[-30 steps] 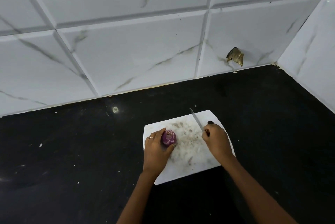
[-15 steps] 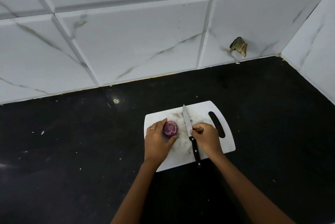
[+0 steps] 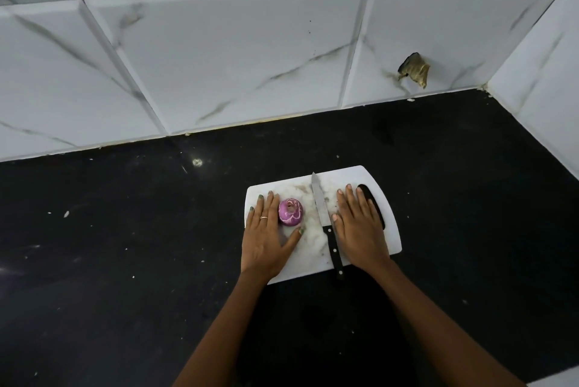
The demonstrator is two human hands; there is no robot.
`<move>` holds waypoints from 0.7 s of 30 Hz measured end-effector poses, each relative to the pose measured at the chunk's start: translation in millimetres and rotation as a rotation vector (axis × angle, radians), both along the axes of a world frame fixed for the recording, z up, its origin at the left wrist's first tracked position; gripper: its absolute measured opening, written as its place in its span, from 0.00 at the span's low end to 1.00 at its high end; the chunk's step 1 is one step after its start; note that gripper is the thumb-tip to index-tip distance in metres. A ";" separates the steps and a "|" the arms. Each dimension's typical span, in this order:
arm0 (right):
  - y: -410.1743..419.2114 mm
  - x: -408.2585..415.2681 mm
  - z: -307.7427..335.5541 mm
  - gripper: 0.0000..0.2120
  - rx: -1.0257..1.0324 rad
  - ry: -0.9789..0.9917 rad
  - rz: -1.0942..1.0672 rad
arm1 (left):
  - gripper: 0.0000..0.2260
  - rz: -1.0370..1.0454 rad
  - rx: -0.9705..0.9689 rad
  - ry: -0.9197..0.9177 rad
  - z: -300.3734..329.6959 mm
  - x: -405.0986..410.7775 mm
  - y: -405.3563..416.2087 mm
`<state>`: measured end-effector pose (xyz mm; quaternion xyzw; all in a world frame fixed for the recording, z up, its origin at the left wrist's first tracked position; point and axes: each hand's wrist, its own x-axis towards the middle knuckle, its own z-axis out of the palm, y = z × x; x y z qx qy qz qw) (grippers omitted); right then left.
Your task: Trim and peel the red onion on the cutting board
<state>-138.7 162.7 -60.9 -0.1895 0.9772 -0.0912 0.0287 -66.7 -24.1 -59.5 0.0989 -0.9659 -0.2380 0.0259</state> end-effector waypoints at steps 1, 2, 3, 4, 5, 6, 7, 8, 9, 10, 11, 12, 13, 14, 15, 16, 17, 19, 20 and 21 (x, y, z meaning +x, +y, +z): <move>-0.6 3.2 -0.1 0.31 0.000 -0.001 -0.006 | 0.43 -0.005 -0.006 -0.004 -0.7 1.7 -0.6; -0.9 7.3 -0.6 0.30 0.000 -0.005 -0.017 | 0.44 -0.011 -0.011 -0.008 -1.4 3.8 -1.3; -1.2 11.9 -1.4 0.29 -0.004 0.001 -0.029 | 0.45 -0.018 -0.014 -0.011 -2.6 6.6 -2.2; -1.7 16.9 -1.0 0.29 -0.006 0.001 -0.043 | 0.45 -0.023 -0.016 -0.010 -3.6 9.8 -3.2; -1.7 22.0 -1.9 0.28 -0.006 0.012 -0.054 | 0.45 -0.028 -0.018 -0.011 -4.5 13.7 -3.9; -1.8 27.1 -2.7 0.27 0.001 0.018 -0.062 | 0.45 -0.032 -0.019 -0.014 -5.1 17.5 -4.6; -1.6 31.8 -4.7 0.27 0.008 0.032 -0.067 | 0.44 -0.034 -0.019 -0.015 -5.7 21.3 -5.4; -1.6 36.4 -4.9 0.27 0.018 0.029 -0.071 | 0.44 -0.034 -0.015 -0.017 -5.9 25.3 -5.8; -1.5 40.0 -6.0 0.27 0.024 0.036 -0.069 | 0.44 -0.032 -0.013 -0.021 -6.1 28.7 -5.6; -1.4 42.5 -6.0 0.27 0.024 0.037 -0.068 | 0.44 -0.028 -0.011 -0.023 -5.8 31.7 -5.0; -1.1 43.8 -7.4 0.27 0.016 0.052 -0.066 | 0.44 -0.024 -0.011 -0.023 -5.6 33.6 -4.1; -1.2 45.1 -6.2 0.26 0.016 0.053 -0.063 | 0.44 -0.021 -0.008 -0.021 -5.5 34.9 -3.6; -1.1 45.7 -6.6 0.26 0.015 0.063 -0.060 | 0.43 -0.015 -0.011 -0.022 -5.3 35.4 -3.1; -1.4 45.9 -5.6 0.26 0.016 0.057 -0.058 | 0.42 -0.008 -0.015 -0.027 -4.7 35.1 -2.4; -1.3 45.8 -6.3 0.26 0.011 0.068 -0.053 | 0.41 -0.006 -0.027 -0.030 -5.0 34.7 -2.0; -1.6 46.1 -5.1 0.26 0.008 0.063 -0.056 | 0.39 0.003 -0.036 -0.030 -4.9 34.3 -1.4; -2.0 46.1 -5.1 0.26 0.001 0.063 -0.056 | 0.39 0.007 -0.042 -0.030 -4.6 34.1 -0.8; -1.6 45.3 -4.7 0.26 -0.004 0.066 -0.056 | 0.38 0.012 -0.049 -0.028 -4.4 33.9 -0.8; -1.8 46.0 -3.8 0.26 -0.002 0.056 -0.058 | 0.39 0.012 -0.045 -0.023 -4.6 34.3 -0.5; -1.4 46.4 -4.5 0.26 0.000 0.062 -0.055 | 0.40 0.011 -0.042 -0.019 -4.3 35.2 0.0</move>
